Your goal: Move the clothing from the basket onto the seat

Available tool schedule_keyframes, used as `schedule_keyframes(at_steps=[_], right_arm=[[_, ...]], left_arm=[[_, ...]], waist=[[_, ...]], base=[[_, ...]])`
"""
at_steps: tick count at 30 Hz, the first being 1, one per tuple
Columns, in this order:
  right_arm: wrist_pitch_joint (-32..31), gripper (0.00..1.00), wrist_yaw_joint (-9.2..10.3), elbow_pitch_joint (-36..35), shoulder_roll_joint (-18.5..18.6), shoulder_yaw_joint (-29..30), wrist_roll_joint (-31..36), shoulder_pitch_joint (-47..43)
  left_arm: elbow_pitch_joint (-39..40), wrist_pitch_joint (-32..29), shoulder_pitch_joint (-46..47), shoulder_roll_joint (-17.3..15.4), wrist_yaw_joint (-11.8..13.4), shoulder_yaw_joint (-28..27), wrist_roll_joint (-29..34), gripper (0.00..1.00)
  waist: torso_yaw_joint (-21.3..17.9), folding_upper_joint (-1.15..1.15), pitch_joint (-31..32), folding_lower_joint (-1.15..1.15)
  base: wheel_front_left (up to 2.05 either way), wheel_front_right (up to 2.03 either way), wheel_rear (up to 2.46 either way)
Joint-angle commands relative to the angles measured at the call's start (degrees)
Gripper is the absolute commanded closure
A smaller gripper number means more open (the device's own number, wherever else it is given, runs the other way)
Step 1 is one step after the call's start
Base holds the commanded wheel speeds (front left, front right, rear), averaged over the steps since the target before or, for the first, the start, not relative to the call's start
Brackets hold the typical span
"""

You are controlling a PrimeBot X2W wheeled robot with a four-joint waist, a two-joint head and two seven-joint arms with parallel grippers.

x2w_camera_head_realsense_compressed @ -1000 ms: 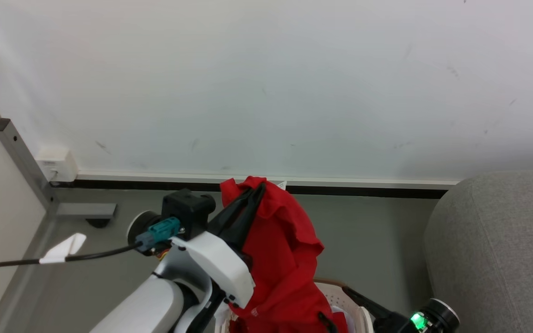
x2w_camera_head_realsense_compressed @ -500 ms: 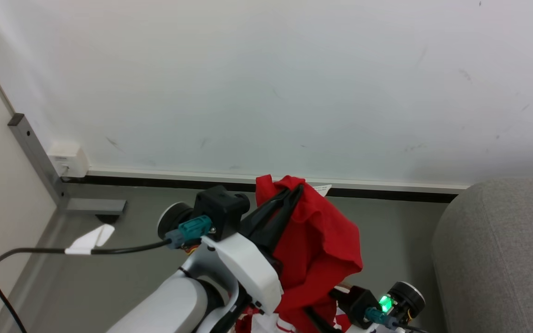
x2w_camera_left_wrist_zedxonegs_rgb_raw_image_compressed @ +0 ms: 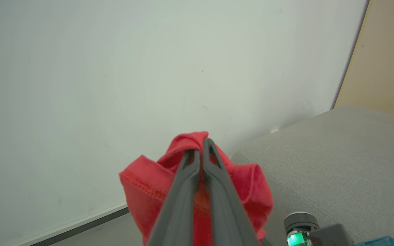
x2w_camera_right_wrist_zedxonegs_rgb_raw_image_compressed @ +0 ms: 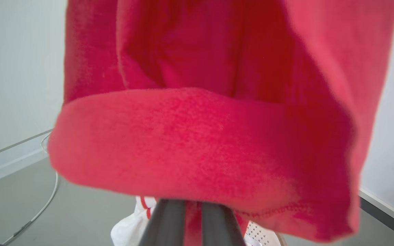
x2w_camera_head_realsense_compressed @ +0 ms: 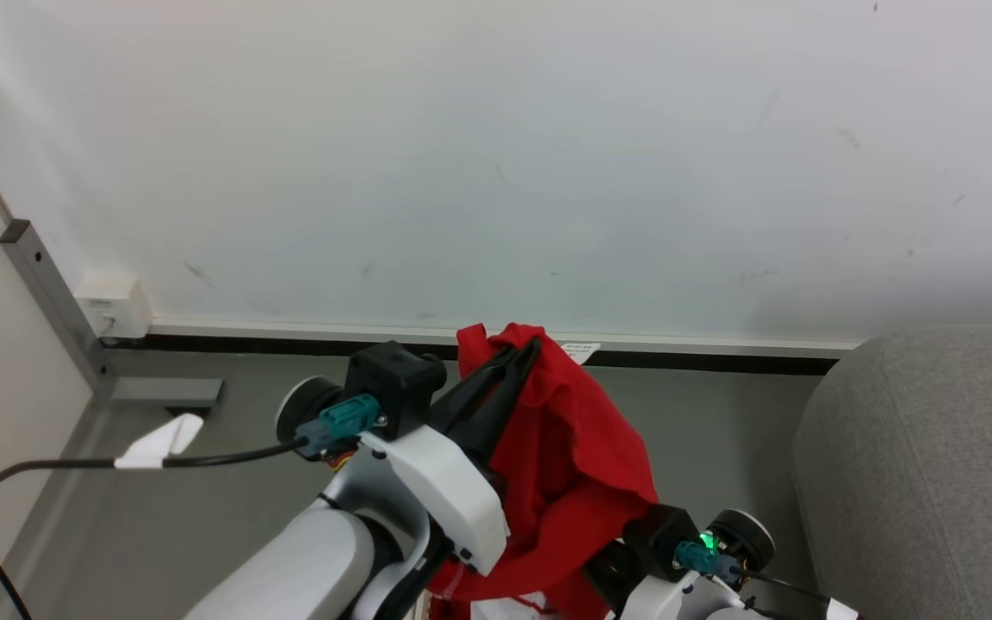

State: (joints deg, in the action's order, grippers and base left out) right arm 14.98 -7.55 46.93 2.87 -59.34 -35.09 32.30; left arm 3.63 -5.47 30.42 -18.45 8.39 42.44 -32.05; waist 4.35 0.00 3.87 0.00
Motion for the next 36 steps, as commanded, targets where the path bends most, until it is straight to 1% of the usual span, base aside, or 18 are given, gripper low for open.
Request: schedule_keyframes(at_steps=[1, 12, 13, 14, 15, 22, 31, 36], right_arm=[[0.24, 1.00, 0.12, -0.26, 0.06, 0.18, -0.31, 0.78], [0.25, 1.00, 0.12, -0.74, 0.06, 1.52, -0.59, 0.57], [0.25, 1.00, 0.12, -0.79, 0.05, 1.66, -0.65, 0.42], [0.25, 1.00, 0.12, -0.69, 0.03, 1.75, -0.48, 0.39], [0.25, 1.00, 0.12, -0.55, 0.04, 2.02, -0.33, 0.42], [0.25, 1.00, 0.12, -3.09, 0.59, 4.99, 0.33, 0.46], [0.26, 1.00, 0.12, -8.93, 4.80, 9.55, 2.13, 1.06], [0.25, 1.00, 0.12, -12.54, 7.26, 11.73, 2.78, 1.17]], left_arm=[[-0.39, 0.54, -0.43, -0.32, 0.25, -0.25, -0.15, 1.00], [-0.84, 1.26, -1.13, -0.55, 0.60, -0.01, -0.09, 1.00], [-0.84, 1.45, -1.11, -0.51, 0.71, -0.03, 0.16, 0.87], [-0.90, 1.58, -1.10, -0.47, 0.79, 0.05, 0.33, 0.52], [-0.95, 1.71, -1.15, -0.46, 0.76, 0.15, 0.40, 0.00], [-0.72, 2.50, -1.90, -0.97, 1.66, -0.15, 0.81, 0.00], [-0.76, 3.39, -2.88, -0.77, 2.21, -0.02, 0.11, 0.00], [-0.35, 3.53, -3.12, -1.06, 2.56, -0.09, 0.00, 0.00]], waist=[[-0.27, 0.00, 0.01, 0.00], [-0.69, 0.00, 0.52, 0.00], [-0.64, 0.00, 0.55, 0.00], [-0.61, 0.00, 0.59, 0.00], [-0.59, 0.00, 0.63, 0.00], [-1.88, 0.00, 0.59, 0.00], [-5.22, 0.00, -0.08, 0.00], [-8.50, 0.00, -1.13, 0.00]], base=[[0.00, 0.00, 0.00], [0.00, 0.00, 0.00], [0.00, 0.00, 0.00], [0.00, 0.00, 0.00], [0.00, 0.00, 0.00], [0.00, 0.00, 0.00], [0.00, 0.00, 0.00], [0.00, 0.00, 0.00]])
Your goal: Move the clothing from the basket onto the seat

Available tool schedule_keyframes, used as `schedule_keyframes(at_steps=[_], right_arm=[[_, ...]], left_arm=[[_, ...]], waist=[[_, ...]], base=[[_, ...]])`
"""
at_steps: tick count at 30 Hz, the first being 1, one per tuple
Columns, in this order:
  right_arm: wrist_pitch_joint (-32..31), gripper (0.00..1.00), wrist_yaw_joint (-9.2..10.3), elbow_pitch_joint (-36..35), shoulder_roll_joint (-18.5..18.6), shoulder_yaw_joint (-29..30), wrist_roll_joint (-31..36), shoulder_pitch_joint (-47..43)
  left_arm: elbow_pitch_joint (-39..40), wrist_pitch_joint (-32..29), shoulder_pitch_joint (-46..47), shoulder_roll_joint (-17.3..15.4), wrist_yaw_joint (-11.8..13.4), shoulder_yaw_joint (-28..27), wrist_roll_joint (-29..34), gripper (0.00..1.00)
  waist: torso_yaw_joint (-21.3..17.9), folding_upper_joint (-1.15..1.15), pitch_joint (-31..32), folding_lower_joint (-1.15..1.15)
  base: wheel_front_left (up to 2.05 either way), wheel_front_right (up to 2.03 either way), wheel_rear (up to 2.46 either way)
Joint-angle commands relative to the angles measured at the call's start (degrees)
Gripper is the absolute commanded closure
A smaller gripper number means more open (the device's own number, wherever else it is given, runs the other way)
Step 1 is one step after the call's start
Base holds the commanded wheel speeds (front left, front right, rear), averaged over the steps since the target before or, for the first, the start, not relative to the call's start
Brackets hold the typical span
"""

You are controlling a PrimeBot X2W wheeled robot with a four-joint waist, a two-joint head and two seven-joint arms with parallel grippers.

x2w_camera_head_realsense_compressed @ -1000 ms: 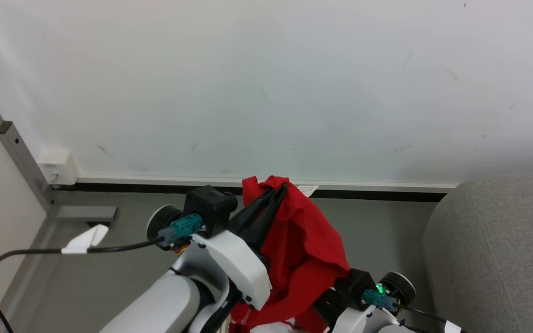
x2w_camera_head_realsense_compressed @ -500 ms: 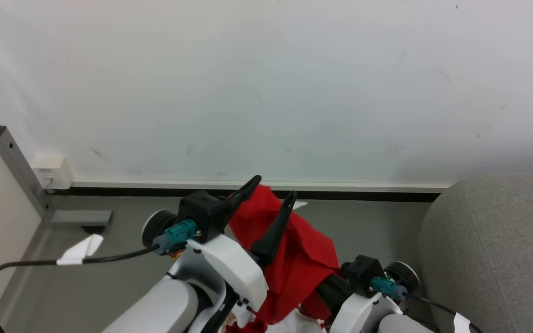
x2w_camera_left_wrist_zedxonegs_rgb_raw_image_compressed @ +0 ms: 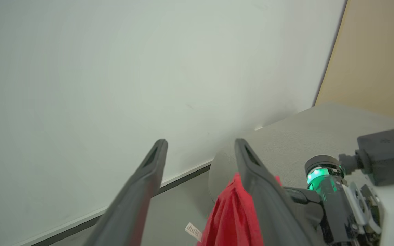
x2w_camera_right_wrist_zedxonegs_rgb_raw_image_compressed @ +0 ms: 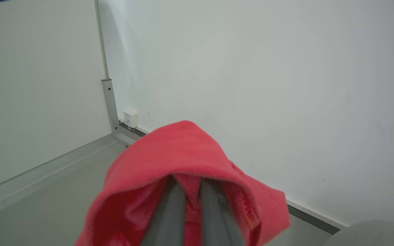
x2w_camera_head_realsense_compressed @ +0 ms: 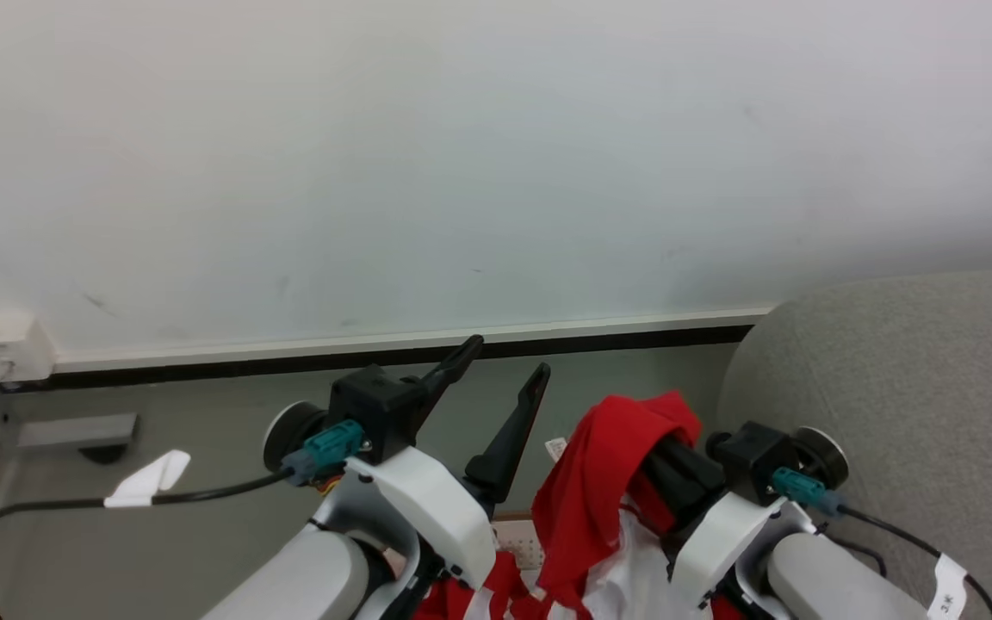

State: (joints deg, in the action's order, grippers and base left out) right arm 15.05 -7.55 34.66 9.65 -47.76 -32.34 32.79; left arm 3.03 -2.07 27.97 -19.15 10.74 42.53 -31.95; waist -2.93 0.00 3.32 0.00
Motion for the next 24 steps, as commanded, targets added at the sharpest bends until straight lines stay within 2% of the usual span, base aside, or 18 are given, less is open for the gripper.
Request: schedule_keyframes(at_steps=[1, 15, 20, 24], right_arm=[[0.20, 1.00, 0.12, -1.03, 0.90, 0.68, 0.14, 0.82], [0.19, 1.00, 0.12, -10.94, 10.98, 10.28, 1.50, 1.45], [-0.72, 1.00, 0.12, -14.88, 14.69, 13.96, 0.63, 2.20], [-1.47, 1.00, 0.13, -17.95, 17.25, 18.02, 0.02, 2.32]], left_arm=[[0.33, 0.15, -0.74, -0.43, 0.24, -0.18, -0.13, 0.00], [0.87, 1.85, -0.96, 1.25, 0.53, 0.81, -0.20, 0.00], [0.47, 2.02, 0.31, 2.38, 0.10, 1.80, 0.44, 0.00], [0.06, 1.68, 2.34, 3.13, -0.81, 2.92, 1.48, 0.00]], waist=[[-2.15, 0.00, -0.86, 0.00], [-17.49, 0.00, -4.45, 0.00], [-20.85, 0.00, -6.86, 0.00], [-21.72, 0.00, -9.93, 0.00]], base=[[0.00, 0.00, 0.00], [0.00, 0.00, 0.00], [0.00, 0.00, 0.00], [0.00, 0.00, 0.00]])
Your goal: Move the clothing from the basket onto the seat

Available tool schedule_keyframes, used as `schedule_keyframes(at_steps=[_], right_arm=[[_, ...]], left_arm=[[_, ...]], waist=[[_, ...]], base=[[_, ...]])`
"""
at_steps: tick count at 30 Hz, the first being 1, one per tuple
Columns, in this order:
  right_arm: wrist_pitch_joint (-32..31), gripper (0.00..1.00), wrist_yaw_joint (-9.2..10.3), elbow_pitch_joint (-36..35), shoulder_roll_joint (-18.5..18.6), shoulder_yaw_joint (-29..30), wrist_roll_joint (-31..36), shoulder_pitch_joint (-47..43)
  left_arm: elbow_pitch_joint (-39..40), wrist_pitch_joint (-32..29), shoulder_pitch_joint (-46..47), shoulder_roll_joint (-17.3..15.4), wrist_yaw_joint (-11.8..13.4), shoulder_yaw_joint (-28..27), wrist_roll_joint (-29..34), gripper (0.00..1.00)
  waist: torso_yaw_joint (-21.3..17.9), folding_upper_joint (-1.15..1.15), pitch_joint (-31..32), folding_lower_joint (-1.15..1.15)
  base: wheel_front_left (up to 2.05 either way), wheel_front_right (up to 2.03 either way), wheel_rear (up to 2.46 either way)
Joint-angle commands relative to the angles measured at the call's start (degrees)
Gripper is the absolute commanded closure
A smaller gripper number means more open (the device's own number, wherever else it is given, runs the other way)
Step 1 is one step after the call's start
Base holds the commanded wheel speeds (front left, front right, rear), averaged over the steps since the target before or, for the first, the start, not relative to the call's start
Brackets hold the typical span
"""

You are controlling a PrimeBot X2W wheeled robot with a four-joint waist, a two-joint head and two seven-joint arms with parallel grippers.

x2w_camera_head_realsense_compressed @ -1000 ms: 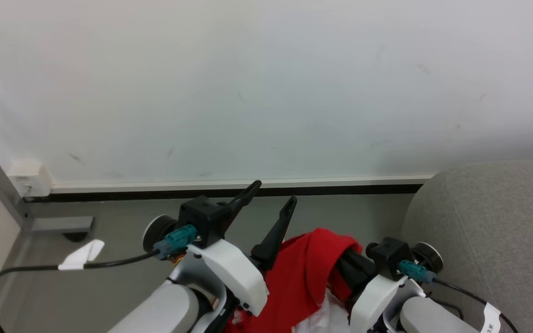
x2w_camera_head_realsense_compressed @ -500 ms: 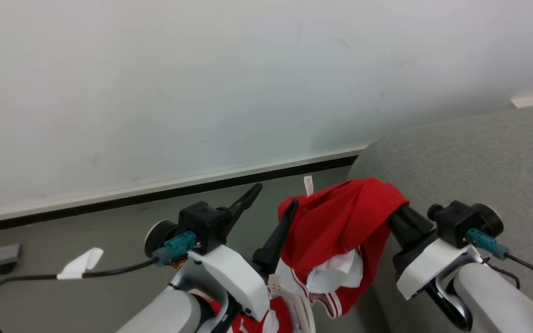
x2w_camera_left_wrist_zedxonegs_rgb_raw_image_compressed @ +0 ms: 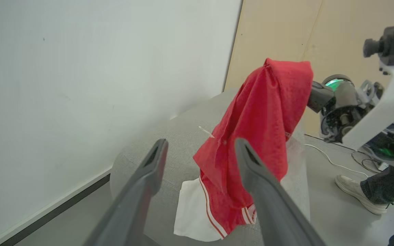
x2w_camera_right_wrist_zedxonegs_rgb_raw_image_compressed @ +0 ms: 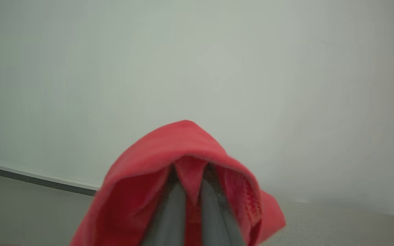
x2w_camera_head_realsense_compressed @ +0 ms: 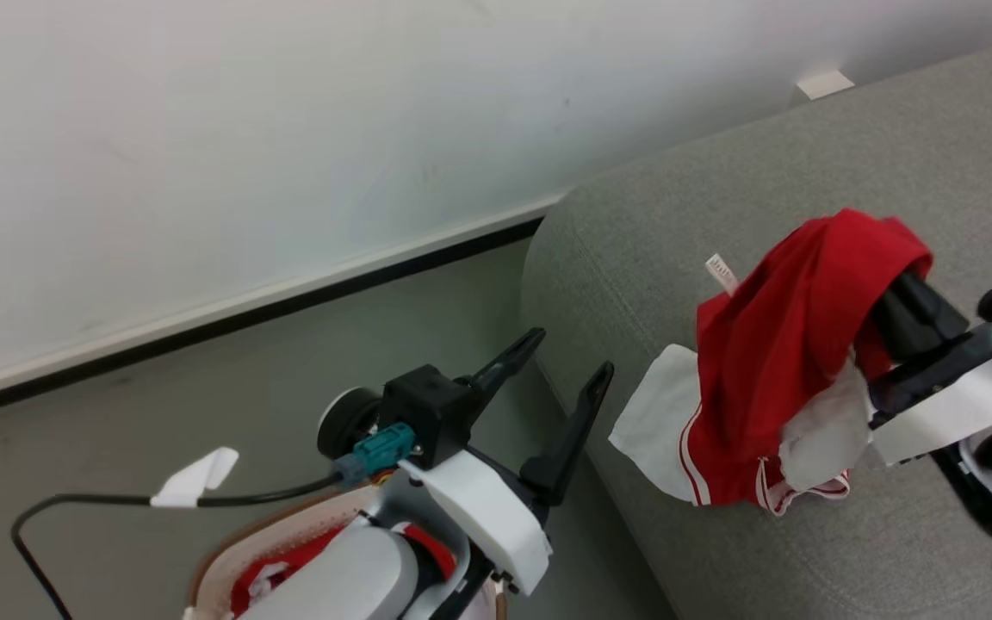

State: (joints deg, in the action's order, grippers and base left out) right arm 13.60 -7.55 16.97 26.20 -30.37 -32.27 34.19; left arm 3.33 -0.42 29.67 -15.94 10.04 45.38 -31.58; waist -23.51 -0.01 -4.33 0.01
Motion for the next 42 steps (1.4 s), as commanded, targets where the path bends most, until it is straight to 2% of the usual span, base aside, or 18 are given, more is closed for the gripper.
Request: schedule_keyframes(at_steps=[1, 5, 10, 15, 20, 25, 30, 36, 38, 39, 42], right_arm=[[-0.23, 1.00, 0.13, -0.72, 1.29, 1.62, 0.18, 0.80], [-0.52, 1.00, 0.12, -1.97, 2.05, 7.16, 0.64, 0.56], [-1.60, 1.00, 0.13, -1.57, 1.48, 15.67, 3.09, 5.19], [-4.39, 1.00, 0.13, 0.36, 2.94, 23.95, 6.08, 15.50], [-7.61, 1.00, 0.13, 4.26, 5.43, 30.29, 8.23, 26.25], [-10.58, 1.00, 0.13, 10.94, 8.41, 34.41, 10.93, 32.82], [-12.27, 1.00, 0.13, 21.48, 9.70, 37.41, 16.73, 31.60], [-9.78, 1.00, 0.13, 34.95, 5.86, 43.72, 24.99, 26.22], [-7.98, 0.52, 0.13, 37.70, 4.48, 45.14, 27.13, 24.72], [-7.36, 0.00, 0.13, 38.86, 3.89, 46.00, 28.12, 24.03], [-6.28, 0.00, 0.13, 40.89, 2.56, 47.14, 29.70, 22.81]], left_arm=[[-0.43, -0.08, 1.28, 0.05, -0.26, 0.30, 1.38, 0.00], [-0.66, -0.90, 4.84, 1.14, -1.17, 1.18, 2.40, 0.00], [-0.81, -2.32, 10.20, 1.38, -2.89, 1.98, 4.53, 0.00], [-0.77, -3.14, 15.51, 1.58, -3.76, 1.70, 6.09, 0.00], [-1.34, -2.05, 19.15, 1.86, -4.43, 0.99, 7.18, 0.00], [-1.96, -0.63, 20.80, 2.27, -4.43, 0.30, 7.43, 0.00], [-2.39, 0.35, 19.68, 1.65, -3.73, -0.07, 7.41, 0.00], [-3.31, 1.64, 15.99, 1.73, -2.45, -0.01, 5.58, 0.00], [-3.39, 2.09, 14.77, 1.47, -2.06, -0.10, 5.25, 0.00], [-3.37, 2.15, 14.28, 1.25, -1.99, -0.11, 4.99, 0.00], [-3.41, 2.29, 13.50, 0.83, -1.93, -0.26, 4.55, 0.00]], waist=[[-1.09, 0.01, -3.28, -0.01], [0.13, 0.01, -8.55, -0.01], [2.74, 0.01, -17.11, -0.01], [5.77, 0.01, -25.46, -0.01], [9.00, 0.01, -30.43, -0.01], [11.74, 0.01, -32.61, -0.01], [13.28, 0.01, -33.36, -0.01], [14.28, 0.01, -31.55, -0.01], [14.15, 0.01, -30.60, -0.01], [14.05, 0.01, -30.09, -0.01], [13.84, 0.01, -28.95, -0.01]], base=[[0.00, 0.00, 0.00], [0.00, 0.00, 0.00], [0.00, 0.00, 0.00], [0.00, 0.00, 0.00], [0.00, 0.00, 0.00], [0.00, 0.00, 0.00], [0.00, 0.00, 0.00], [0.00, 0.00, 0.00], [0.00, 0.00, 0.00], [0.00, 0.00, 0.00], [0.00, 0.00, 0.00]])
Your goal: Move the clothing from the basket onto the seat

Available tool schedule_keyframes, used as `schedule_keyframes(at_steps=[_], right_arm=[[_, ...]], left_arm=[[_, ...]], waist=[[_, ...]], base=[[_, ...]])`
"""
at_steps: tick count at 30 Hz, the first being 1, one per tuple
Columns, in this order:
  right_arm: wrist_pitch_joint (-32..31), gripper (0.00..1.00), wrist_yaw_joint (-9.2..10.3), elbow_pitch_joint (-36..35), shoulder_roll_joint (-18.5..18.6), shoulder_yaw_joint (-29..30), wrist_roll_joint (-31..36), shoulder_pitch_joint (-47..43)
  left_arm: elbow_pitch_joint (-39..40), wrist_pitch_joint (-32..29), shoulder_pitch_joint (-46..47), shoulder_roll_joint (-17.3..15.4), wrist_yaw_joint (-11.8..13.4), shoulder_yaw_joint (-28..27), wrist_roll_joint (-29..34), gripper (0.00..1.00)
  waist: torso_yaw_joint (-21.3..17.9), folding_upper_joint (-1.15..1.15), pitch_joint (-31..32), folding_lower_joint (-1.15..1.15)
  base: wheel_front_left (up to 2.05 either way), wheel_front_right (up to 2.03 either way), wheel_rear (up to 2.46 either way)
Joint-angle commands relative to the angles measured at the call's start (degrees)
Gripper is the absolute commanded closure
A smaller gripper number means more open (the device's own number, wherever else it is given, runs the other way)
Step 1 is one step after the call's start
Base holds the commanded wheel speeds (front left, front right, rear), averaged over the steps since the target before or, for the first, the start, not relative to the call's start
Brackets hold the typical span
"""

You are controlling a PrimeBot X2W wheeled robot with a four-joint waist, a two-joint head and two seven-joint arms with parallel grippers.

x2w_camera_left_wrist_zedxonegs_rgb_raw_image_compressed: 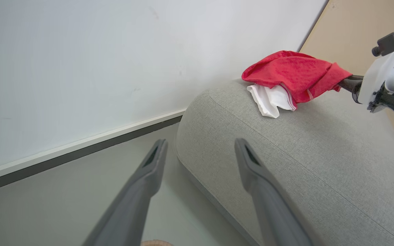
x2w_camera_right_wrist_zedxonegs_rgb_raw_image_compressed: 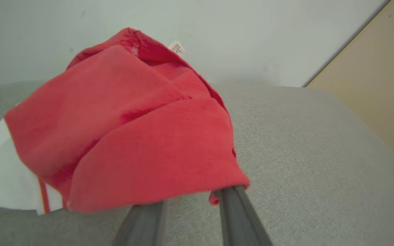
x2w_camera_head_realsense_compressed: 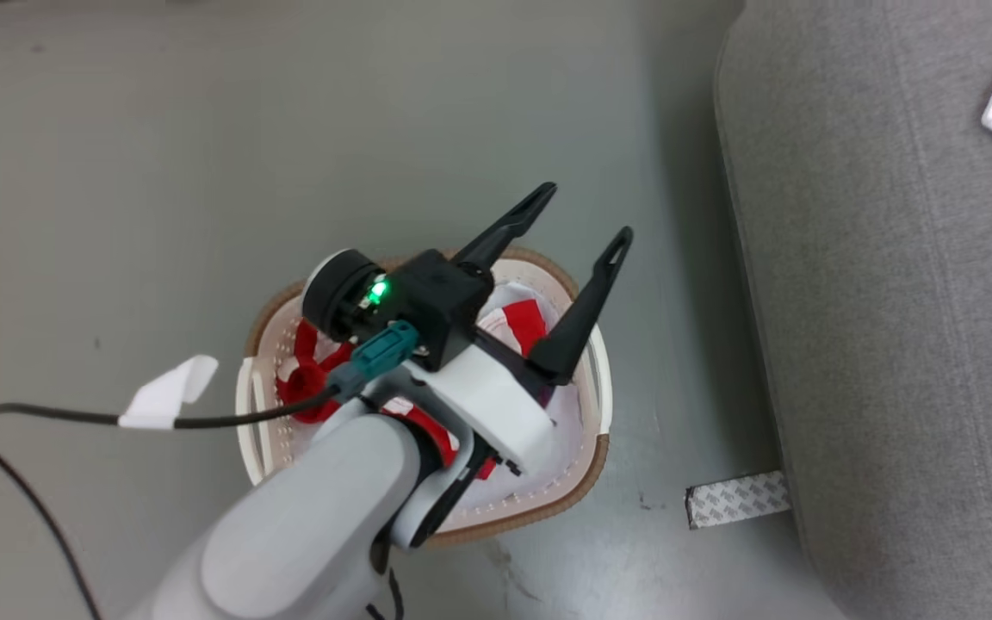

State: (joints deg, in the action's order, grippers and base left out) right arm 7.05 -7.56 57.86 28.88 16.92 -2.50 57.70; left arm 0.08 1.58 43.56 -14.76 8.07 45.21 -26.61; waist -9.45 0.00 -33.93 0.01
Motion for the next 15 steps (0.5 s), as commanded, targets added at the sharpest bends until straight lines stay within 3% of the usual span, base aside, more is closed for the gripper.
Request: schedule_keyframes(at_steps=[1, 9, 15], right_arm=[[0.64, 0.00, 0.14, 0.78, -0.79, 0.31, 0.53, -1.12], [5.27, 0.00, 0.14, 1.18, -5.46, 0.42, 4.85, -6.93], [7.78, 0.00, 0.14, -7.85, -8.82, -3.46, 4.97, -14.17]], left_arm=[[-0.29, 0.46, -0.77, -0.61, 0.15, -0.23, -0.51, 0.00], [-0.80, 3.05, -6.62, -2.38, 2.01, -2.35, -3.05, 0.00], [-1.54, 6.20, -12.63, -3.72, 4.01, -5.19, -6.13, 0.00]], waist=[[-0.32, 0.00, 1.34, -0.01], [-1.01, 0.00, 10.08, -0.01], [1.14, 0.00, 17.32, -0.01]], base=[[0.00, 0.00, 0.00], [0.00, 0.00, 0.00], [0.00, 0.00, 0.00]])
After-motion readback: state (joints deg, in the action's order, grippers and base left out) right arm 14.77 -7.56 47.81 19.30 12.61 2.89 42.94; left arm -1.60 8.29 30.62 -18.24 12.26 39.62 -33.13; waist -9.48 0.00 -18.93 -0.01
